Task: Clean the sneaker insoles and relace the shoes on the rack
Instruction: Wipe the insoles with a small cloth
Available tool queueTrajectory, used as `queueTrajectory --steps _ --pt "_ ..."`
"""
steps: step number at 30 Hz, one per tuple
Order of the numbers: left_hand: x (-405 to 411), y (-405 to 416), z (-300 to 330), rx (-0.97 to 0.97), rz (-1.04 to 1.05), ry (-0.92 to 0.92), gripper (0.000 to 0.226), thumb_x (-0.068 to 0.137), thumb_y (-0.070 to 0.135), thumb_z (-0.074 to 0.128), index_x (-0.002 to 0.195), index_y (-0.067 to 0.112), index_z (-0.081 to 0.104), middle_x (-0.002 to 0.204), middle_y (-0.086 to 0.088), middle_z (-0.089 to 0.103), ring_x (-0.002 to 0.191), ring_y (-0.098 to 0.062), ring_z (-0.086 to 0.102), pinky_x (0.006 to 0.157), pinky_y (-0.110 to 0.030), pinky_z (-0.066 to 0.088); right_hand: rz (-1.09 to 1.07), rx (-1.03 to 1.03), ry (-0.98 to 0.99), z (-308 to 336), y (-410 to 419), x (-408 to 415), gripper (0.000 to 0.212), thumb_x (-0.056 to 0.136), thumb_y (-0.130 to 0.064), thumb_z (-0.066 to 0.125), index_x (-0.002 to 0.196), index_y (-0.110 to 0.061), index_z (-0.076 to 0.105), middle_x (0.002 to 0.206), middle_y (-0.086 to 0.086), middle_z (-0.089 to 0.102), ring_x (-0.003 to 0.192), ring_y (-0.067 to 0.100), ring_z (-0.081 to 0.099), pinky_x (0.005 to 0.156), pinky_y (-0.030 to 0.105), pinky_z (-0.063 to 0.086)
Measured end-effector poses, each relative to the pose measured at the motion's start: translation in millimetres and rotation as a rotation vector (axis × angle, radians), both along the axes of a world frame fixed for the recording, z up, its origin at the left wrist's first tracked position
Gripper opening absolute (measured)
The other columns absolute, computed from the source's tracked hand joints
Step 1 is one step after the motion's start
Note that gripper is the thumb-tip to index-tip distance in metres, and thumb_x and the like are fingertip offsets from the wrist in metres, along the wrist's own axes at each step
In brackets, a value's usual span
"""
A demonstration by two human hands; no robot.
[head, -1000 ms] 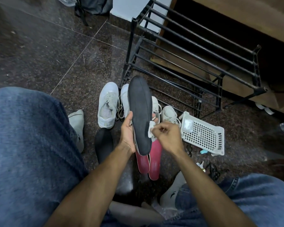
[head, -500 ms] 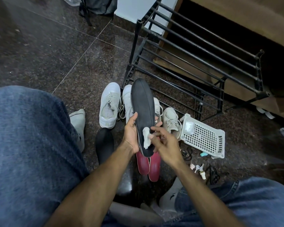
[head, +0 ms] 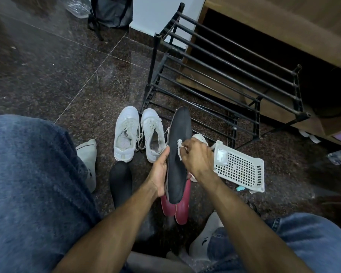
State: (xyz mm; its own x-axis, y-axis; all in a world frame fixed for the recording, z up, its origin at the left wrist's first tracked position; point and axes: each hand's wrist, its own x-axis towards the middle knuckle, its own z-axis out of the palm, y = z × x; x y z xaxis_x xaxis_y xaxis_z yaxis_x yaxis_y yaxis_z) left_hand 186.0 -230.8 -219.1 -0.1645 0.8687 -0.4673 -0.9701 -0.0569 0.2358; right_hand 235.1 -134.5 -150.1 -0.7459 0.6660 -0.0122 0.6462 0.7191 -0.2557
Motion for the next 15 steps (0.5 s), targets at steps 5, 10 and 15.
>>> queueTrajectory --steps 5,10,15 --pt "-10.2 -1.5 -12.5 -0.110 0.004 0.071 0.075 0.081 0.063 0.057 0.126 0.004 0.062 0.123 -0.016 0.065 0.108 -0.028 0.064 0.101 -0.040 0.046 0.337 -0.011 -0.054 -4.4 -50.1 37.8 0.016 0.087 -0.022 0.057 0.076 -0.016 0.066 0.077 0.000 0.056 0.062 0.028 0.059 0.058 0.037 0.051" --pt "2.1 4.0 -11.0 -0.081 -0.039 0.076 0.073 0.083 0.061 0.054 0.129 0.004 0.060 0.111 -0.017 0.067 0.097 -0.029 0.066 0.092 -0.040 0.051 0.287 0.071 -0.138 -1.1 -20.7 28.3 0.016 0.092 -0.025 0.052 0.086 -0.019 0.066 0.091 0.000 0.058 0.069 0.031 0.064 0.061 0.038 0.051" --pt "12.6 1.2 -8.1 -0.071 -0.216 0.151 0.070 0.075 0.061 0.057 0.108 0.001 0.068 0.077 -0.021 0.069 0.057 -0.026 0.065 0.055 -0.030 0.053 0.037 0.136 -0.107 19.1 36.3 -7.4 0.022 0.096 -0.033 0.053 0.108 -0.023 0.069 0.111 0.001 0.062 0.095 0.034 0.063 0.077 0.039 0.047"
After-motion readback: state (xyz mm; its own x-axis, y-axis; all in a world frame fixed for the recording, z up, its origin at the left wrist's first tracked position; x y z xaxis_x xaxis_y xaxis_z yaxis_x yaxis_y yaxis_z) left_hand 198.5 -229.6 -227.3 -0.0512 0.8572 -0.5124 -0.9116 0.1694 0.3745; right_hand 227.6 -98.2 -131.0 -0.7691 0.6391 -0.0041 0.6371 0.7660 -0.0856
